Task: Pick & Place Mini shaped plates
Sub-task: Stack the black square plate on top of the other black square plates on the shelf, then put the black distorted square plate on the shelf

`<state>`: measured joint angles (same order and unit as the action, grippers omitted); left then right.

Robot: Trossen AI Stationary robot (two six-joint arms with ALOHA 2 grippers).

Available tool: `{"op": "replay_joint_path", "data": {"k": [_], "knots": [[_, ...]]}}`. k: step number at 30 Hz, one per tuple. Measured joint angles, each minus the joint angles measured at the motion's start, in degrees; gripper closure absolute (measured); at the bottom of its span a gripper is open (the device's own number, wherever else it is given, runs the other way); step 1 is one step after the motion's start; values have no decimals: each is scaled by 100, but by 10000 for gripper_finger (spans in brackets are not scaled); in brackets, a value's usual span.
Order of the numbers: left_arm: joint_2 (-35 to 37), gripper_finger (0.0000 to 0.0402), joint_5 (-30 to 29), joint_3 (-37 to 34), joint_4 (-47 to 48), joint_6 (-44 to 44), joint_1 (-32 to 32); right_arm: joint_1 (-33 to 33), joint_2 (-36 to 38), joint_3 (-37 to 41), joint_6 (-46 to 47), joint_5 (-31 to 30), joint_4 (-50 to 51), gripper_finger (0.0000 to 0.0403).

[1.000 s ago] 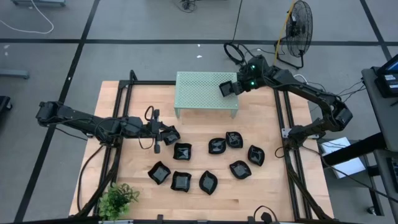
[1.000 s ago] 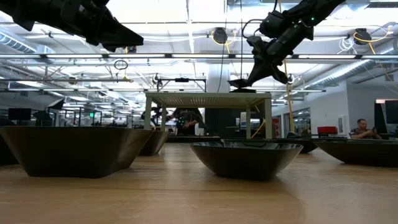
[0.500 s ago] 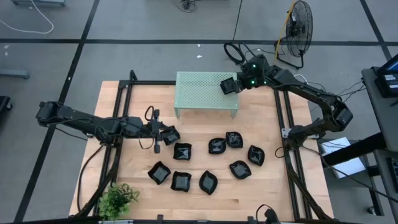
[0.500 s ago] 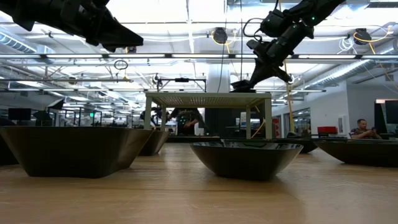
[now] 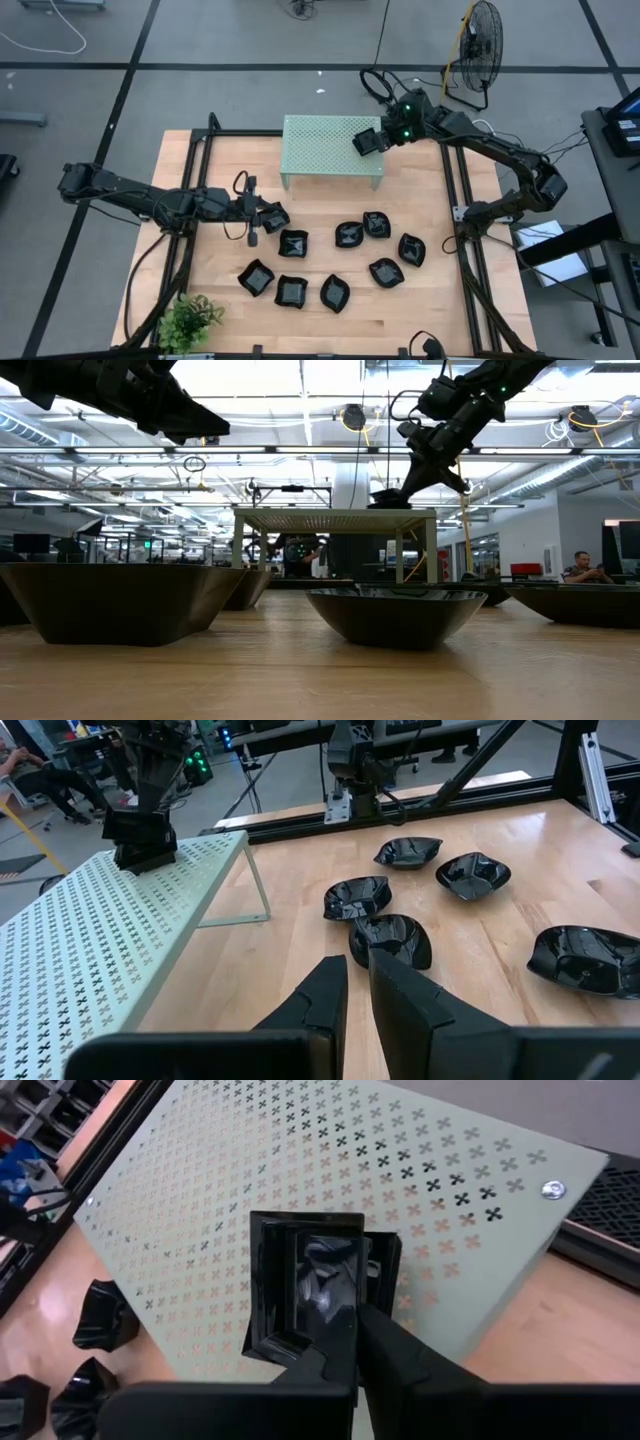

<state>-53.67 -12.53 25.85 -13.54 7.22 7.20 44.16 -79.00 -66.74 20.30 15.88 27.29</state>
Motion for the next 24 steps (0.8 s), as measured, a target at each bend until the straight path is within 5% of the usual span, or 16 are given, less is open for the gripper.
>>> {"op": "replay_joint_path", "data": {"k": [13,24], "knots": [[0,350,0,0,0,1,0,0,55,2,-2,68,-55,329],[0,350,0,0,2,2,0,-142,1183,23,-383,75,-128,303]]}}
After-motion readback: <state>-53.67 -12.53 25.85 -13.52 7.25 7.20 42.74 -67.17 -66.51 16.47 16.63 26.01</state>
